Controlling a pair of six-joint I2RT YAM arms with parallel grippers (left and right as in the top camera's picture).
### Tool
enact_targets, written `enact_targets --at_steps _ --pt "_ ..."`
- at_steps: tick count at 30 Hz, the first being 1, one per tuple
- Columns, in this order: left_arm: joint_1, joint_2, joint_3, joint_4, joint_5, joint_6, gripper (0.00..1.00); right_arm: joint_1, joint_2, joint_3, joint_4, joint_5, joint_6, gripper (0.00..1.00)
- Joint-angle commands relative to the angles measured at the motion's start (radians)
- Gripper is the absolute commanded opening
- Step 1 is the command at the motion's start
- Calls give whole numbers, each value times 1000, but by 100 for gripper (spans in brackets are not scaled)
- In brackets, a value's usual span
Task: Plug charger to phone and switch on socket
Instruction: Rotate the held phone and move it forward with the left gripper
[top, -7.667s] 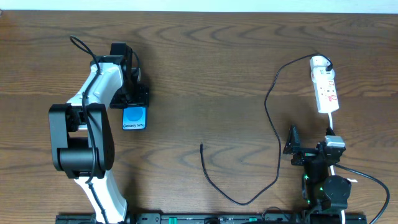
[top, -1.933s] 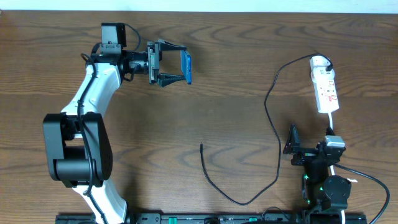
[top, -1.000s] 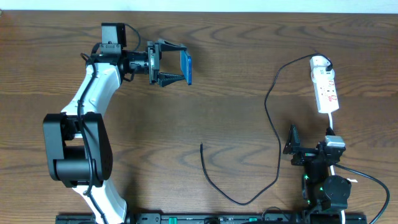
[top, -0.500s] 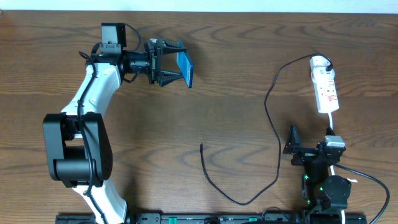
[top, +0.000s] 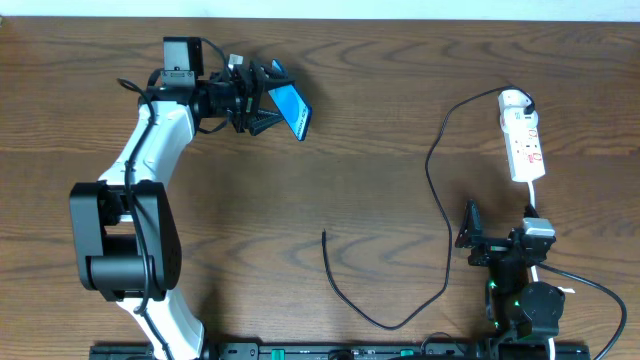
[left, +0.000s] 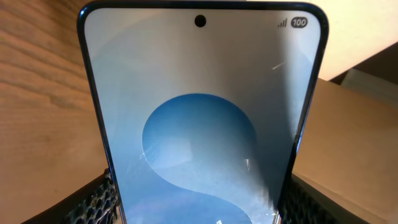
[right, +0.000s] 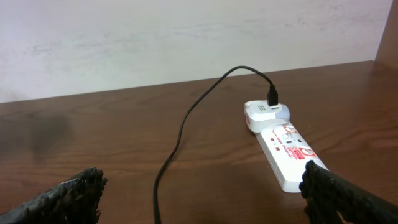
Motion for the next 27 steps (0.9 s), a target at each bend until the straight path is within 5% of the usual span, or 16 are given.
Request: enact_targets --at_steps 1,10,27 --pt "-29 -27 -5 6 -23 70 7 10 -3 -2 -4 11 15 99" --pt "-48 -27 -9 41 -84 61 7 11 -3 -2 -4 11 15 99" --pt "-48 -27 -9 201 -152 -161 8 10 -3 -2 -4 11 15 99"
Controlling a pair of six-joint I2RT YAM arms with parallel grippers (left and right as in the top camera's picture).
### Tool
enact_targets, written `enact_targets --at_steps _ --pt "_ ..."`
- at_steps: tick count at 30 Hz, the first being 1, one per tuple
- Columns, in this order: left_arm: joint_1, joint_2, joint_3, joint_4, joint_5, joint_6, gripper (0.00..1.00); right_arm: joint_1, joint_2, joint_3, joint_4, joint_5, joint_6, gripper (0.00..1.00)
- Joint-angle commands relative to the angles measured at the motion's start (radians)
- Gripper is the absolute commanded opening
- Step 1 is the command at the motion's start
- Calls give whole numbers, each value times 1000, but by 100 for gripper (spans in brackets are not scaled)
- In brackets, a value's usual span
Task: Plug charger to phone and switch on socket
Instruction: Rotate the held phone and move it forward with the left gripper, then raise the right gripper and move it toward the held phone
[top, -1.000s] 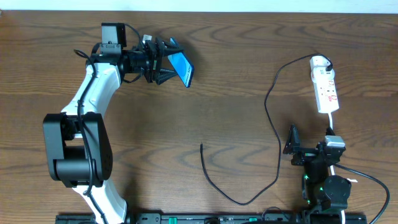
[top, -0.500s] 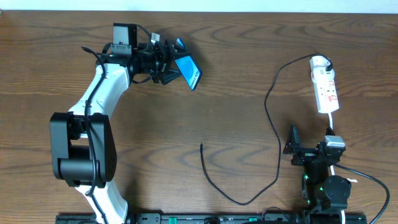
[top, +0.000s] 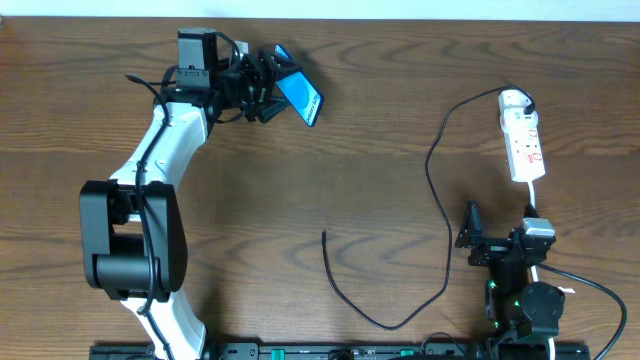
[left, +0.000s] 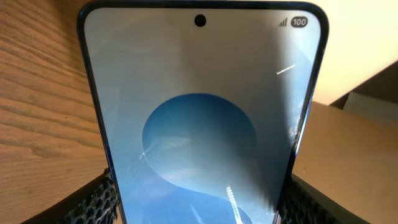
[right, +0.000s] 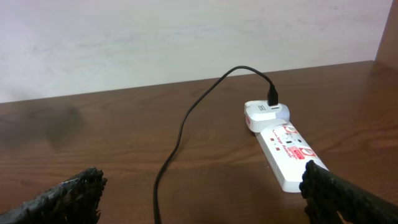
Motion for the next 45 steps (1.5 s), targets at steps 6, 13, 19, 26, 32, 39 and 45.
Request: enact_targets --at_steps 6,13,19,26,32,39,45 --pt "4 -27 1 13 -8 -39 7 10 -3 -2 -4 11 15 99" --pt "4 -27 1 13 -5 -39 7 10 -3 -2 -1 34 14 99" --pt "4 -27 1 13 -4 -39 7 10 -3 -2 2 34 14 99" --pt "5 -27 1 16 -4 -40 7 10 -3 0 80 -161 38 99" --pt "5 -27 1 24 -4 -49 7 10 -1 102 16 -211 82 99" --pt "4 -27 1 24 -4 -57 8 10 125 345 -152 -262 63 99" --pt "4 -27 1 32 3 -66 8 10 374 572 -240 -410 98 99"
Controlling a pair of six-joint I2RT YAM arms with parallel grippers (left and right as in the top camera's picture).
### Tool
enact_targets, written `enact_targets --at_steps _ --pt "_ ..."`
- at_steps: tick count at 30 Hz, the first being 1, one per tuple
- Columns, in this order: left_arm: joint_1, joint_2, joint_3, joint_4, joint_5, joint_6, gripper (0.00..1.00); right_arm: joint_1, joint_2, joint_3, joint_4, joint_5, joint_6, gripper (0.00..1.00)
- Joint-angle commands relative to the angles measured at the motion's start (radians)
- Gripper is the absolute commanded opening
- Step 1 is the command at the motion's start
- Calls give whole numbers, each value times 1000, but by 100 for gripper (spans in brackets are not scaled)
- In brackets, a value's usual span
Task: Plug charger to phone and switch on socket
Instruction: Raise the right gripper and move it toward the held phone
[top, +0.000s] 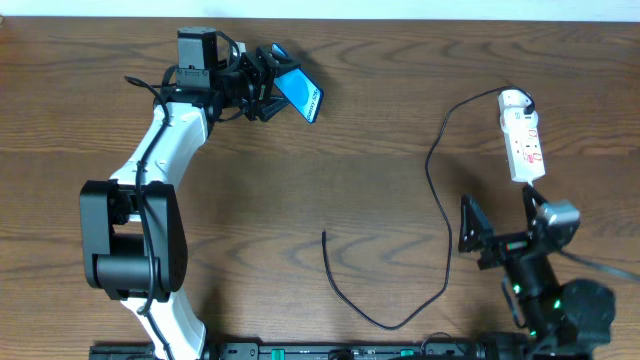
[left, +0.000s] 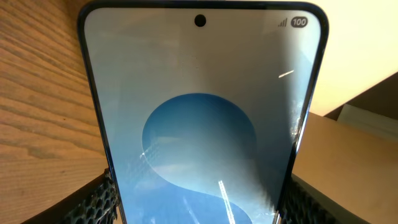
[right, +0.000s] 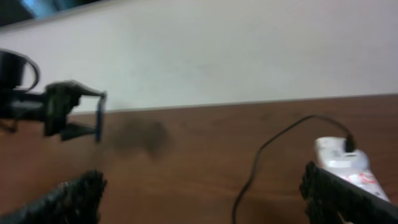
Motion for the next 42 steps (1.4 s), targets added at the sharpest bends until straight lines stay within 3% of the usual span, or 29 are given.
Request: enact_targets --at_steps 1,11,16,19,24,33,42 --pt "4 -27 1 19 24 -18 8 10 152 128 -13 -159 23 99" --pt "4 -27 1 34 32 -32 7 10 649 404 -8 -519 34 99" --pt "4 -27 1 34 35 -33 7 11 843 447 52 -625 49 99" --pt "4 -27 1 34 35 -40 7 11 934 447 97 -620 68 99" --pt "4 -27 1 34 35 -41 7 11 1042 447 148 -624 224 99" --pt "4 -27 1 34 35 -43 7 92 1151 447 290 -621 57 99" --pt "-11 -27 1 33 31 -58 7 282 1185 447 358 -366 -27 99"
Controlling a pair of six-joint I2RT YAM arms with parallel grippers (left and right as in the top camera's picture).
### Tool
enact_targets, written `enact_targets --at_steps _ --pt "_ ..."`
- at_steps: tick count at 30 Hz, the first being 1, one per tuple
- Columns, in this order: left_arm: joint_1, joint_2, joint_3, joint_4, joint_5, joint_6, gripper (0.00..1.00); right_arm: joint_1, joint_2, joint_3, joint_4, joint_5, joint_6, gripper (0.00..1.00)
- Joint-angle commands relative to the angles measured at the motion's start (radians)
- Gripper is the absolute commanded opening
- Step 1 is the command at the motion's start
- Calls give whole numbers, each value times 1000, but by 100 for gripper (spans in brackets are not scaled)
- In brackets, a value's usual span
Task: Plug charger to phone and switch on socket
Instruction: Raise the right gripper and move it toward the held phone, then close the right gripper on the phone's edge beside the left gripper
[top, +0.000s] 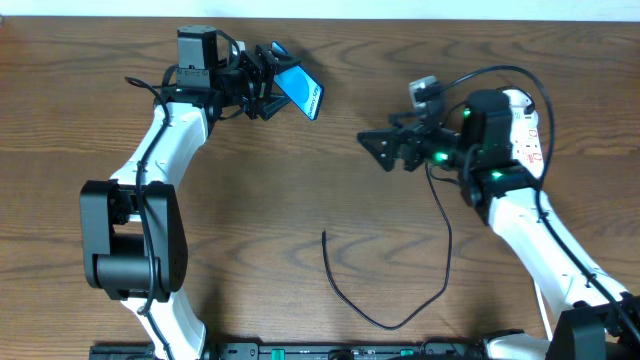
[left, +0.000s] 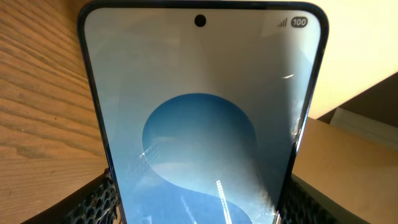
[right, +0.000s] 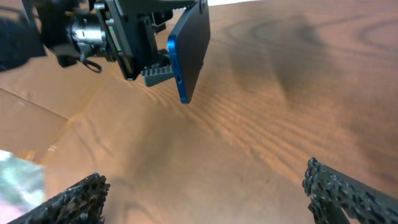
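The blue phone (top: 301, 94) is held tilted above the far side of the table, its lit screen filling the left wrist view (left: 199, 118). My left gripper (top: 268, 88) is shut on its lower end. My right gripper (top: 385, 150) hangs open and empty to the right of the phone, facing it; the right wrist view shows the phone (right: 189, 53) edge-on ahead of the right gripper (right: 205, 196). The black charger cable (top: 443, 262) loops over the table, its free plug end (top: 324, 236) lying near the middle. The white power strip (top: 533, 145) lies at the far right, mostly hidden by my right arm.
The wooden table (top: 250, 200) carries nothing else besides the cable and strip. My right arm (top: 520, 215) crosses the right side over the cable's upper run. The left arm (top: 160, 140) stretches along the left side.
My right arm has moved from the near right edge to the far middle of the table, its open gripper now pointing at the phone. The left gripper and the phone have not moved.
My left gripper held the phone at the far left, then a little farther back and to the right, where it has stayed. My right arm sat folded at the near right edge facing the power strip, then turned left, and now reaches over the table toward the phone.
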Motion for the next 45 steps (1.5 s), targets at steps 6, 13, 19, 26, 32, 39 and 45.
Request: enact_targets --at_steps 6,13,19,26,32,39,45 --pt "-24 -27 2 12 -6 -43 7 140 1 20 64 286 -45 99" --pt "-55 -27 2 17 -39 -90 7 163 7 20 121 403 105 99" --pt "-65 -27 2 32 -41 -116 7 163 42 20 179 383 165 99" --pt "-85 -27 2 31 -45 -118 7 163 95 20 208 357 180 99" --pt "-112 -27 2 31 -54 -118 7 163 101 20 224 341 180 99" --pt "-157 -27 2 32 -64 -119 7 163 101 20 229 337 190 99" --pt "-193 -27 2 32 -64 -121 7 163 101 20 229 338 190 99"
